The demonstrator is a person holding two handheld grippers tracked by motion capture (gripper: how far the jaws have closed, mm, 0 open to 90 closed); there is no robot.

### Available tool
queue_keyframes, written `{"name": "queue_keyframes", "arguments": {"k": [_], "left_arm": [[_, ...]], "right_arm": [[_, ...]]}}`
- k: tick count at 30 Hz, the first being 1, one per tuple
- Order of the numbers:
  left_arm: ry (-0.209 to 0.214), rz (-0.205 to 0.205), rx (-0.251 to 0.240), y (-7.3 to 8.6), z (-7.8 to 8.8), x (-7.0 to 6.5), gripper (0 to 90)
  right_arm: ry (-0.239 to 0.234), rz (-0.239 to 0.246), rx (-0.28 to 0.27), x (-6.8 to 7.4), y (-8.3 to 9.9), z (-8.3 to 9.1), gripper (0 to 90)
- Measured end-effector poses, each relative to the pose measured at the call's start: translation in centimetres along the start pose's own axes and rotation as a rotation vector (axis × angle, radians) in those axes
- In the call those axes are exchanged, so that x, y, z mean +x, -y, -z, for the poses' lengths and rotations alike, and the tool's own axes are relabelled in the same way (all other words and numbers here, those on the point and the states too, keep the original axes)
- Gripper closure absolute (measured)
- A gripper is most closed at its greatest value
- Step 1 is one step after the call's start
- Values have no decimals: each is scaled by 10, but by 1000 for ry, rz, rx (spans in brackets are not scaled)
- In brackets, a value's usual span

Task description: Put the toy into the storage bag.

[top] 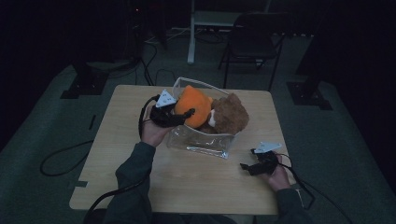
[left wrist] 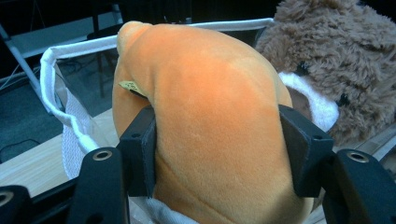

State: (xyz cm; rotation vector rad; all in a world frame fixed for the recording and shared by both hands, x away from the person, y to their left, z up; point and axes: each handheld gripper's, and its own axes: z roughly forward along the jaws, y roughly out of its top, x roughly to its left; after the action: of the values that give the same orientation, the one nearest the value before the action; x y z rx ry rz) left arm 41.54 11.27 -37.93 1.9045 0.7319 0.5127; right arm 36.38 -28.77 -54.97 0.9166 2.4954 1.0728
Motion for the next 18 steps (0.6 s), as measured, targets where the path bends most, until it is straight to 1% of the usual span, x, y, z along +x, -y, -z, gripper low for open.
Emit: {"name": "queue_keyframes", "arguments": {"k": [14,15,18], "left_arm": [[3,-3,20,1,-1,0,368],[5,5,22,1,-2,0,360],[6,11,26,1,-2,0,348]], "right_arm": [[0,1,1,0,0,0,123],[0,2,1,0,0,0,124],[0,1,1,0,0,0,124]]}}
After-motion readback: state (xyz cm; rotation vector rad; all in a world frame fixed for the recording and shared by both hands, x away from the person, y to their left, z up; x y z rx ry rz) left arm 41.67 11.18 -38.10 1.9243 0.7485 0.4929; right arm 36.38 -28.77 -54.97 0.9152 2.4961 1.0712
